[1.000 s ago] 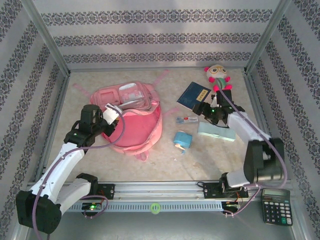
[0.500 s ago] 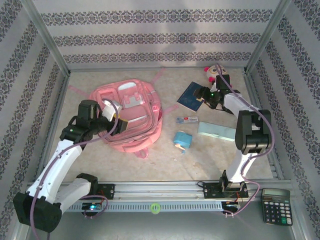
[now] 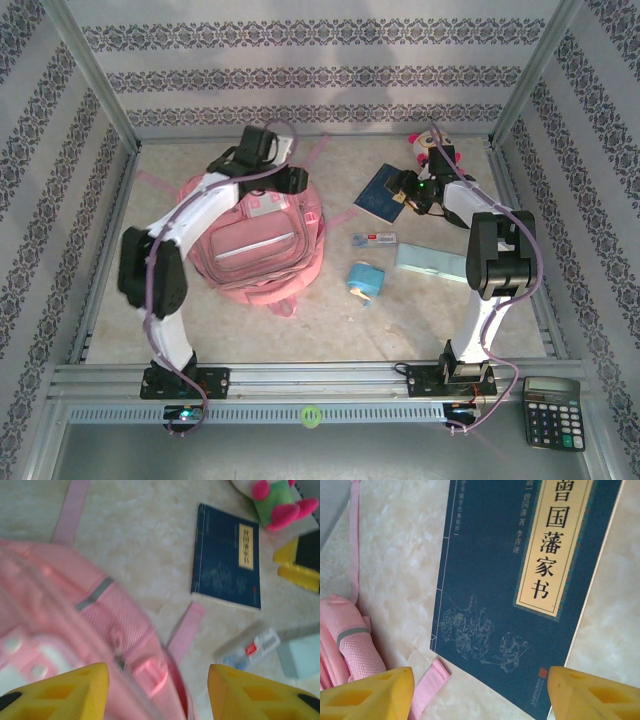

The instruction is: Pack the student bag

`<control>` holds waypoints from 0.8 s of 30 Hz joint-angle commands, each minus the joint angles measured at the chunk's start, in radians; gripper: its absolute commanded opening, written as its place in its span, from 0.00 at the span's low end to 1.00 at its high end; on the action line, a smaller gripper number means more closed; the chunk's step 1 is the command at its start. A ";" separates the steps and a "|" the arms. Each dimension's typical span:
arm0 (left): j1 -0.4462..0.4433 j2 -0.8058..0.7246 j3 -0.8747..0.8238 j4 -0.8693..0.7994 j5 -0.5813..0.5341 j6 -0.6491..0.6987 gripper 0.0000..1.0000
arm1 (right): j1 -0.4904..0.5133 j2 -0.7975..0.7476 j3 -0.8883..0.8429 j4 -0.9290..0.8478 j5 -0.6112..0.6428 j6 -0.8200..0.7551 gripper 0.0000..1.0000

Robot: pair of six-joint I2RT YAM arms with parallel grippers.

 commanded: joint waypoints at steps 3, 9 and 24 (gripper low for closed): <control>-0.048 0.245 0.269 -0.097 0.035 -0.107 0.54 | 0.048 -0.014 -0.071 0.074 0.081 0.113 0.70; -0.089 0.522 0.600 -0.167 0.062 -0.157 0.54 | 0.083 -0.001 -0.148 0.200 0.124 0.184 0.69; -0.155 0.836 0.887 -0.119 0.052 -0.318 0.52 | 0.099 -0.013 -0.205 0.249 0.205 0.202 0.66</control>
